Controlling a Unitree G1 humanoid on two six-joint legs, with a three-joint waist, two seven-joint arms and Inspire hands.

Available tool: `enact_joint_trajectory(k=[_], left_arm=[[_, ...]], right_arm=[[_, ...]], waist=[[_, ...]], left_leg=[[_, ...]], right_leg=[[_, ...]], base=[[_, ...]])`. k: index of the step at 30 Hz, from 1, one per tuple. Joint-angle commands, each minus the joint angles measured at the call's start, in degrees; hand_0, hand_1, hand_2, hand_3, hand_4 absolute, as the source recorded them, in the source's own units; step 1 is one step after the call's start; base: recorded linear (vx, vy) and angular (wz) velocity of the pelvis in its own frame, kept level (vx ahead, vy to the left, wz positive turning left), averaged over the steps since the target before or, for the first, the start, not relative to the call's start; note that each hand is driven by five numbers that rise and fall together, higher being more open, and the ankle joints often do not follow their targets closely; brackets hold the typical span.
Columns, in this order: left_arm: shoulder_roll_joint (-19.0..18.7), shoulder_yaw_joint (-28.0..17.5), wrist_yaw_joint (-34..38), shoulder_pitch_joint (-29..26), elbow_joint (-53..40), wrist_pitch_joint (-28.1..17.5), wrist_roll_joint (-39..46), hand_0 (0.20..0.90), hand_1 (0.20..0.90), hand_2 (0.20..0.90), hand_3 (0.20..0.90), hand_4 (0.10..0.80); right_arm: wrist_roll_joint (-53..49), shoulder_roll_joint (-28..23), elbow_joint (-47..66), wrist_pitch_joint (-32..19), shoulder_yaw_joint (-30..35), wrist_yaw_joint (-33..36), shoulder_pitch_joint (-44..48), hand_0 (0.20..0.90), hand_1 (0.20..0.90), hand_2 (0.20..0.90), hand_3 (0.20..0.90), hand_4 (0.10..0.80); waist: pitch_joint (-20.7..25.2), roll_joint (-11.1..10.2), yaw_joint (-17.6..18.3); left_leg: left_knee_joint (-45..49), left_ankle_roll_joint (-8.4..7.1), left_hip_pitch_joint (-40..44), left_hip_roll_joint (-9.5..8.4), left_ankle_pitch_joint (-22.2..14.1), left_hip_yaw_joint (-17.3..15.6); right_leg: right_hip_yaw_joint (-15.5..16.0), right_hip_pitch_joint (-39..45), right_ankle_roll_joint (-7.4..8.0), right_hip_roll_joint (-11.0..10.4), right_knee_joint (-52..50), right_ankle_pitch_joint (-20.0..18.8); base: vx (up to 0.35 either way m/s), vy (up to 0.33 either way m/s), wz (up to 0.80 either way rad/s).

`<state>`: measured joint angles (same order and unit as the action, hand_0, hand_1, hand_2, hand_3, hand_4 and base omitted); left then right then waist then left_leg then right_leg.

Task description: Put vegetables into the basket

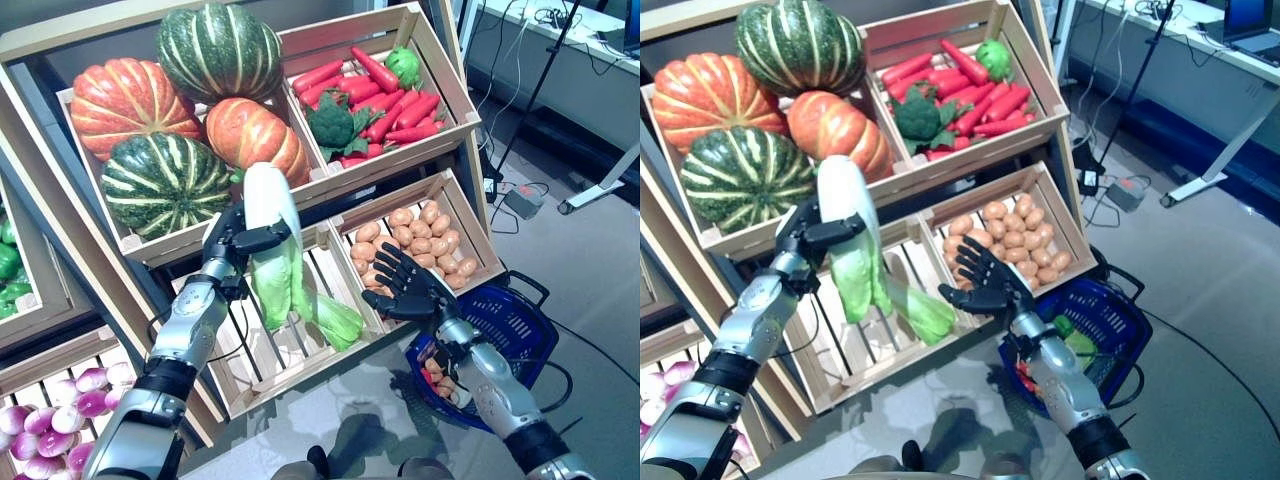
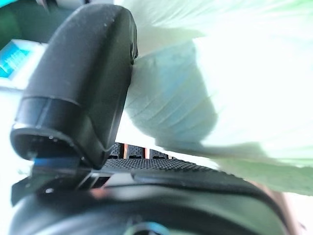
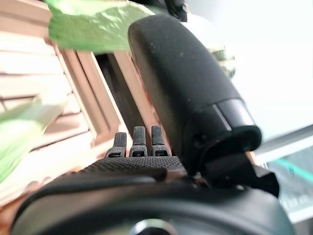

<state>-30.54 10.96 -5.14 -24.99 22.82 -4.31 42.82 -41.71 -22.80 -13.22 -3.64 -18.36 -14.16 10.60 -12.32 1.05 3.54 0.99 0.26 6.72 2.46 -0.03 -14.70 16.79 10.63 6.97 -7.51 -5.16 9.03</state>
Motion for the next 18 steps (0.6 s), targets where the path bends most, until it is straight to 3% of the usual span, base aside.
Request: enact_joint_trajectory(k=[1, 8, 18], left_arm=[[-0.46, -0.43, -7.95, -4.86, -3.96, -7.78, 5.33, 0.3, 0.3, 0.3, 0.3, 0.4], [1.76, 3.38, -16.23, -5.28, -7.89, -6.26, 8.41, 0.3, 0.3, 0.3, 0.3, 0.4], [3.0, 6.27, -23.87, -7.22, -8.65, -6.74, 10.55, 0.3, 0.3, 0.3, 0.3, 0.4]], right_arm=[[-7.05, -0.19, 2.74, 1.68, 0.71, -7.28, 5.13, 0.9, 0.9, 0.9, 0.9, 0.8], [-12.89, 1.76, 2.57, 8.89, -0.63, -8.16, 6.96, 0.9, 0.9, 0.9, 0.9, 0.8], [-10.44, 2.03, 3.34, 9.99, -1.8, -6.46, 7.03, 0.9, 0.9, 0.9, 0.9, 0.8]], waist=[[6.17, -0.25, -0.85], [7.79, -0.8, -0.89], [8.58, -1.29, 0.08]], left_leg=[[-0.68, -0.89, 4.11, -2.38, -7.16, -1.0], [-5.99, -1.2, 6.06, -2.67, -5.32, -1.83], [-5.99, -1.04, 6.76, -2.4, -6.02, -2.82]], right_leg=[[1.81, 0.37, -3.37, 1.65, 4.51, -2.68], [2.09, 2.23, -2.63, 2.87, 10.13, -5.69], [1.07, 2.38, -2.64, 3.55, 10.16, -5.58]], base=[[-0.029, -0.042, -0.02], [-0.016, -0.038, -0.09], [-0.014, -0.019, -0.04]])
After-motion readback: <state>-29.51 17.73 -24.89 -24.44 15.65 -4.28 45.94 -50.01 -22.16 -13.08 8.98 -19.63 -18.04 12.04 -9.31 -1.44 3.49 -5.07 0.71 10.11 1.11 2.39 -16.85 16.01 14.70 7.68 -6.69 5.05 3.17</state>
